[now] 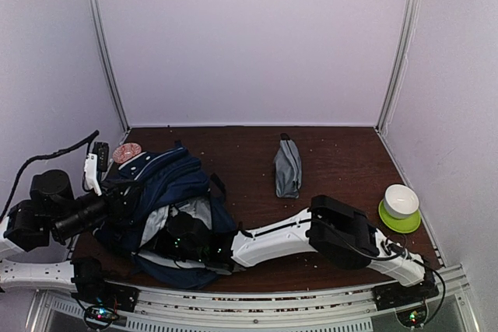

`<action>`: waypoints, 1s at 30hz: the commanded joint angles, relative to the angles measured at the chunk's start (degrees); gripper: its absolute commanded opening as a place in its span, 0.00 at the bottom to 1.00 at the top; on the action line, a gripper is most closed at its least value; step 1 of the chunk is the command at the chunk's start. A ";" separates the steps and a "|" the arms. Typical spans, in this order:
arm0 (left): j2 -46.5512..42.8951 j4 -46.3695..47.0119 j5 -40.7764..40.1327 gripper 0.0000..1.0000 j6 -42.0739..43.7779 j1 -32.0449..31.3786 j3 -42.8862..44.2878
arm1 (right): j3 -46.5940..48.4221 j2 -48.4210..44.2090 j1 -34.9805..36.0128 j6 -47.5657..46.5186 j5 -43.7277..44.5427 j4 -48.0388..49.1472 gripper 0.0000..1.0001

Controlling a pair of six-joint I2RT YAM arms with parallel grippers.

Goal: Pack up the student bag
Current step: Place the stationery in the student bag.

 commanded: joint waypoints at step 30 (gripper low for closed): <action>-9.19 10.89 -8.23 0.00 2.09 -0.20 2.73 | -38.91 -34.74 -0.39 -11.06 1.50 3.27 0.71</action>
